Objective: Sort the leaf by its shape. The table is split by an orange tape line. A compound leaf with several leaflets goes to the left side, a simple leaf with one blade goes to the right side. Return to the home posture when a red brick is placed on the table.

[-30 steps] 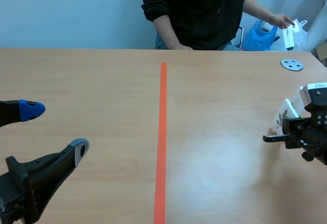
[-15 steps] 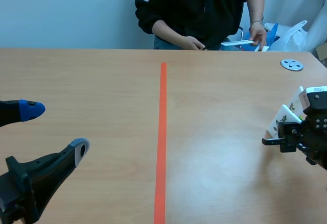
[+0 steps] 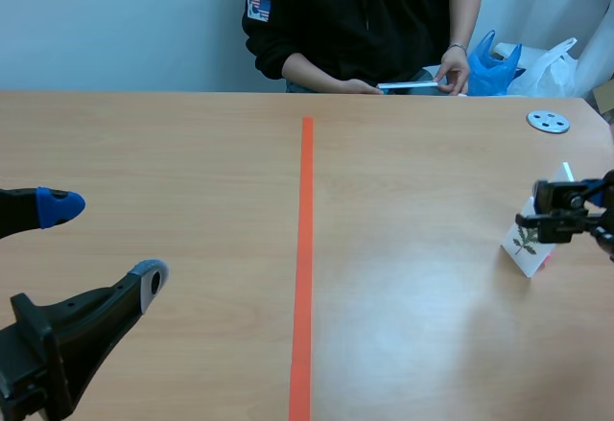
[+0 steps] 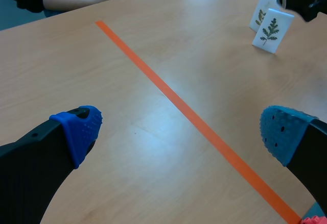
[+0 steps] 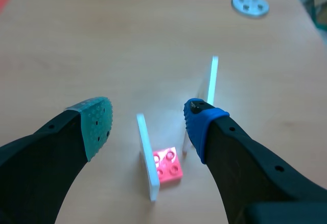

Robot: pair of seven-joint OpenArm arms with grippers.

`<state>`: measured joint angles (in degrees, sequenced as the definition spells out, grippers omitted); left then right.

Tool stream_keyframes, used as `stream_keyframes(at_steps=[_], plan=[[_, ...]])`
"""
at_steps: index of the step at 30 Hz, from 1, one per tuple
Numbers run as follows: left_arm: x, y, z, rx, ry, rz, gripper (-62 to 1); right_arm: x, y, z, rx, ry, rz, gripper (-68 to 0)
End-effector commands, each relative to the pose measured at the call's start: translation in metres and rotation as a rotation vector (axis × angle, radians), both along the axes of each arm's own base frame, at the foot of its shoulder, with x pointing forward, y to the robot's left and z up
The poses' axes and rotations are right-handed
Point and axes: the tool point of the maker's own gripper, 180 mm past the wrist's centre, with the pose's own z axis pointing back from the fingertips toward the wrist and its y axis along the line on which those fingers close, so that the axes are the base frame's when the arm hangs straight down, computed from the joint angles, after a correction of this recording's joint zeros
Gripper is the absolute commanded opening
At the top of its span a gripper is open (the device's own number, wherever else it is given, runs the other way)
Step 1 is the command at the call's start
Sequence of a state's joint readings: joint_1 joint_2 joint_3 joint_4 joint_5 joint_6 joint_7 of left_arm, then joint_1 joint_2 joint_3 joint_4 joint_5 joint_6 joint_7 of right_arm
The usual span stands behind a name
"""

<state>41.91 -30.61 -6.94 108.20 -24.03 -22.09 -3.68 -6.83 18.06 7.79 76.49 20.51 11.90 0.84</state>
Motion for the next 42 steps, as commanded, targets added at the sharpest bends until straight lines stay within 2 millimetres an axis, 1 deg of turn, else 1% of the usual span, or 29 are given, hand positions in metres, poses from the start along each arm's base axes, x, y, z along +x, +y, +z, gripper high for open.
stream_keyframes(at_steps=[1, 3, 4, 6, 8, 11, 14, 18, 21, 28, 42], plan=[[0.002, -0.001, 0.007, -0.023, -0.022, 0.004, 1.4, 0.004, -0.007, 0.029, -0.023, -0.067, 0.008, -36.3], [0.002, -0.001, 0.007, -0.023, -0.022, 0.004, 1.4, 0.002, -0.005, 0.05, -0.025, -0.104, 0.03, -32.5], [0.002, -0.001, 0.007, -0.023, -0.023, 0.004, 1.4, 0.0, 0.0, 0.059, -0.021, -0.121, 0.059, -30.1], [0.002, -0.001, 0.007, -0.023, -0.023, 0.004, 1.4, -0.004, 0.011, 0.077, -0.021, -0.151, 0.126, -25.8], [0.002, -0.001, 0.007, -0.024, -0.023, 0.004, 1.4, -0.009, 0.025, 0.089, -0.025, -0.167, 0.204, -21.2], [0.002, -0.001, 0.008, -0.025, -0.026, 0.004, 1.4, -0.022, 0.047, 0.096, -0.009, -0.162, 0.326, -12.1], [0.002, -0.001, 0.008, -0.026, -0.026, 0.004, 1.4, -0.036, 0.066, 0.101, 0.033, -0.154, 0.414, 0.1], [0.002, -0.001, 0.008, -0.026, -0.026, 0.004, 1.4, -0.055, 0.086, 0.099, 0.044, -0.116, 0.509, 0.4], [0.002, -0.001, 0.008, -0.026, -0.028, 0.005, 1.4, -0.061, 0.092, 0.099, 0.046, -0.11, 0.53, 0.4], [0.006, -0.001, 0.012, -0.026, -0.045, 0.005, 1.4, -0.062, 0.093, 0.099, 0.052, -0.108, 0.531, 0.4], [0.006, -0.001, 0.012, -0.026, -0.045, 0.005, 1.4, -0.062, 0.093, 0.098, 0.057, -0.103, 0.53, 0.4]])
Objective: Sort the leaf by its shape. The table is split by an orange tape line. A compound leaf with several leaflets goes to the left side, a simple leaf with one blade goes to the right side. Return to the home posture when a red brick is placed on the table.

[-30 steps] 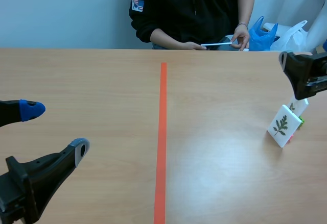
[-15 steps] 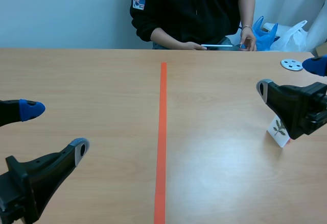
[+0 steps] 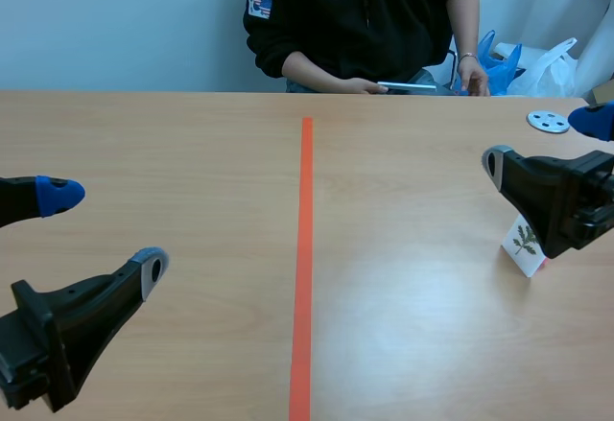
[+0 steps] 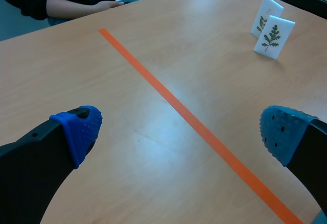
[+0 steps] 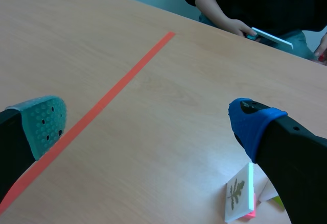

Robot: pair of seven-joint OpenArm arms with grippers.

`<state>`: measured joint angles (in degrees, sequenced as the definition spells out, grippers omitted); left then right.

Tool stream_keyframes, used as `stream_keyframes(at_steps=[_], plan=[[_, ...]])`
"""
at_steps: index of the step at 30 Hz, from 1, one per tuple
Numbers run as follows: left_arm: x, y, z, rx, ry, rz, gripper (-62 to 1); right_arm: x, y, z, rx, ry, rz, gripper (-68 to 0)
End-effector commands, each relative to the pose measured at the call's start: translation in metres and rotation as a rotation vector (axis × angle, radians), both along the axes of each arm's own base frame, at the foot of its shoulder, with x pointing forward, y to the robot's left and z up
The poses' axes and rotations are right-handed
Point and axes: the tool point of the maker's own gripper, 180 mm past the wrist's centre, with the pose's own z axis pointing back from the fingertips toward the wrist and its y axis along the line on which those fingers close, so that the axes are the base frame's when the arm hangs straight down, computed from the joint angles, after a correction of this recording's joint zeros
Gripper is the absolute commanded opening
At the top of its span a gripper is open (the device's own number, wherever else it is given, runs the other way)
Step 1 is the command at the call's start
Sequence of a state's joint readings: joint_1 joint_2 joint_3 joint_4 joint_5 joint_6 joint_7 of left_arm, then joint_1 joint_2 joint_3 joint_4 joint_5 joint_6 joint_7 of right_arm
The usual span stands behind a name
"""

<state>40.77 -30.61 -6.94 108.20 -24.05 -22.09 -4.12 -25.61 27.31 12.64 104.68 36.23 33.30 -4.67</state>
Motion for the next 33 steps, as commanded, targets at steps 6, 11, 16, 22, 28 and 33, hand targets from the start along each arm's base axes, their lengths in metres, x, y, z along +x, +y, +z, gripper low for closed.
stream_keyframes(at_steps=[6, 11, 16, 22, 28, 33], plan=[[0.001, -0.001, 0.006, -0.021, -0.019, 0.004, 1.4, 0.004, 0.0, 0.007, 0.016, -0.011, 0.0, 0.4], [0.001, -0.001, 0.006, -0.021, -0.019, 0.004, 1.4, 0.003, 0.0, 0.007, 0.014, -0.008, 0.0, 0.4], [0.001, -0.001, 0.006, -0.021, -0.019, 0.004, 1.4, 0.003, 0.0, 0.007, 0.014, -0.008, 0.0, 0.4], [0.001, -0.001, 0.006, -0.021, -0.018, 0.004, 1.4, 0.003, -0.001, 0.005, 0.01, -0.002, 0.0, 0.4], [0.001, -0.001, 0.006, -0.02, -0.018, 0.004, 1.4, 0.002, 0.006, 0.002, 0.019, 0.009, 0.016, 0.4], [0.001, -0.001, 0.004, -0.013, -0.008, 0.004, 1.4, 0.0, 0.014, -0.003, 0.028, 0.026, 0.036, 0.4]])
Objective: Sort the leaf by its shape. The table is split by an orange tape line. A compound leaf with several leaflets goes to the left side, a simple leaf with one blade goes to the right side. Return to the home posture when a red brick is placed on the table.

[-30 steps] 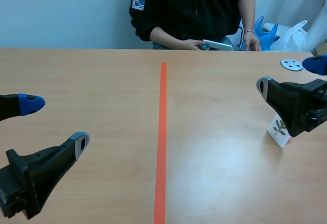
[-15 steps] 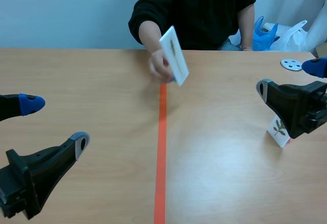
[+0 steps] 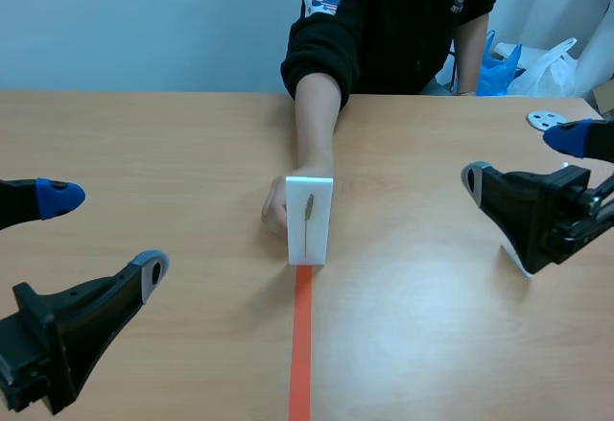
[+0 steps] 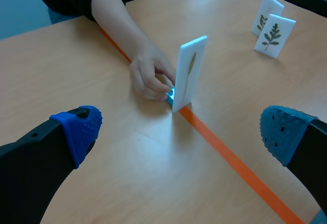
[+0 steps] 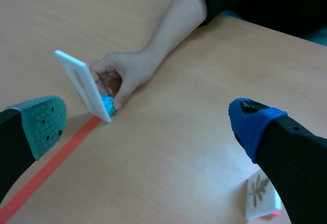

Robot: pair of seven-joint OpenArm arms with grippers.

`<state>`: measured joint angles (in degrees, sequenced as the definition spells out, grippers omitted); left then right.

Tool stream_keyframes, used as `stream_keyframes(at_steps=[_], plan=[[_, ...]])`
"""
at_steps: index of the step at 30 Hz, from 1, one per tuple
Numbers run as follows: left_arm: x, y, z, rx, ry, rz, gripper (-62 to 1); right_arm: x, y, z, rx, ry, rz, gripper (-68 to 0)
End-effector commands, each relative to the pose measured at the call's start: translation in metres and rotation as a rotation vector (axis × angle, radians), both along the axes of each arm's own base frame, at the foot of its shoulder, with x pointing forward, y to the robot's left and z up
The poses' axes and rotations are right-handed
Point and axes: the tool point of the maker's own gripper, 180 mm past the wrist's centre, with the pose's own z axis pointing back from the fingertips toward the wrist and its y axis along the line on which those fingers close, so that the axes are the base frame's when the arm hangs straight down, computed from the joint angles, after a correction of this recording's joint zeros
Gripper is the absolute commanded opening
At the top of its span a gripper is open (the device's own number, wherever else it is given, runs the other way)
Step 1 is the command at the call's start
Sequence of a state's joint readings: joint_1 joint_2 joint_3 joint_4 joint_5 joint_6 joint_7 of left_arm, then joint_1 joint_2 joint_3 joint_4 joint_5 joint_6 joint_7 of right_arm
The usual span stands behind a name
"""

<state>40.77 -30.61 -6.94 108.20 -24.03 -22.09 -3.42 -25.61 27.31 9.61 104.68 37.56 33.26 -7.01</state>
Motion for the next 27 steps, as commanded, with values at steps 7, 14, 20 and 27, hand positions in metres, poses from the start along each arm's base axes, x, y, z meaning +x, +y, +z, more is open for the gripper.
stream_keyframes(at_steps=[7, 14, 20, 27], plan=[[0.001, -0.001, 0.003, -0.01, -0.004, 0.004, 1.4, 0.002, 0.006, 0.004, 0.015, -0.012, 0.014, 0.4], [0.001, -0.001, 0.003, -0.01, -0.004, 0.004, 1.4, -0.001, 0.014, -0.002, 0.045, 0.01, 0.013, 0.4], [0.001, -0.001, 0.003, -0.009, -0.003, 0.003, 1.4, -0.001, 0.02, -0.005, 0.067, 0.022, 0.003, 0.4], [-0.005, -0.006, -0.001, 0.014, 0.021, -0.056, 1.4, -0.003, 0.021, -0.012, 0.046, 0.042, -0.001, 0.4]])
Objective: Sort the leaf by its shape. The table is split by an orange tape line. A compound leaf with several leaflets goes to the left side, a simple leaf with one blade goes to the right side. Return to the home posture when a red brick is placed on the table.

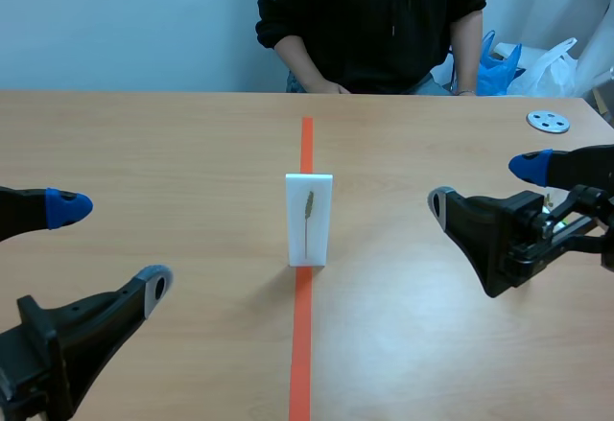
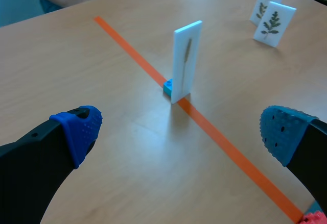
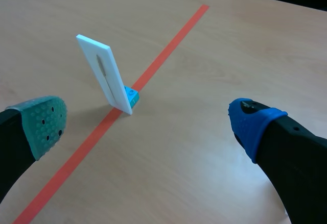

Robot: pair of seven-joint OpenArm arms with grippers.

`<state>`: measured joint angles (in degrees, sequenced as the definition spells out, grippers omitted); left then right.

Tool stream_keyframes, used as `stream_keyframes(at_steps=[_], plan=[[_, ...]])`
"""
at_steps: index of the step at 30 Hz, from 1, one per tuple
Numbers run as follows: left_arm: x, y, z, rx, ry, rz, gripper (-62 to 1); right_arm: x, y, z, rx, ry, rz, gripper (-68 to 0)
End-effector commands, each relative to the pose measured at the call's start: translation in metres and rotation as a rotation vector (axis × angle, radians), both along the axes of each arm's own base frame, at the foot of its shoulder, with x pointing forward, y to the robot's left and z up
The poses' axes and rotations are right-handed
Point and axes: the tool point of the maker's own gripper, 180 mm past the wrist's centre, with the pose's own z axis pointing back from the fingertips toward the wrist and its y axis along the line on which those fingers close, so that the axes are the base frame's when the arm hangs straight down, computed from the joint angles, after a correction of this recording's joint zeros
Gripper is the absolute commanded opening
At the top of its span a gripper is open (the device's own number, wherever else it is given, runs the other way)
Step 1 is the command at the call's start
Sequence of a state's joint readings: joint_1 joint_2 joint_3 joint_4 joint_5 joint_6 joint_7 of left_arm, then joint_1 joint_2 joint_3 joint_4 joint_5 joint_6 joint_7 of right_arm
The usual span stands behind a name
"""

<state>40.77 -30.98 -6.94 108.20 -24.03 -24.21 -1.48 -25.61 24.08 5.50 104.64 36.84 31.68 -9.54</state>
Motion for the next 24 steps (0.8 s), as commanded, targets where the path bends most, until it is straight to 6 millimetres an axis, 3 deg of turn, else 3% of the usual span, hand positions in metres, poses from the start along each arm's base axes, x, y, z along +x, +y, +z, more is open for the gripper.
stream_keyframes(at_steps=[1, 7, 19, 24], plan=[[-0.001, -0.002, 0.005, 0.004, -0.012, -0.031, 1.4, 0.004, -0.002, 0.005, -0.017, -0.027, -0.005, 0.4], [0.011, -0.005, 0.014, 0.031, -0.058, -0.066, 1.4, 0.0, -0.004, -0.004, -0.067, -0.009, 0.004, 0.4], [0.03, -0.021, 0.016, -0.073, -0.083, -0.015, 1.4, 0.001, -0.004, 0.004, -0.045, -0.025, 0.019, 0.4], [0.041, -0.029, 0.006, -0.015, -0.095, -0.05, 1.4, 0.0, -0.004, 0.004, -0.047, -0.023, 0.019, 0.4]])
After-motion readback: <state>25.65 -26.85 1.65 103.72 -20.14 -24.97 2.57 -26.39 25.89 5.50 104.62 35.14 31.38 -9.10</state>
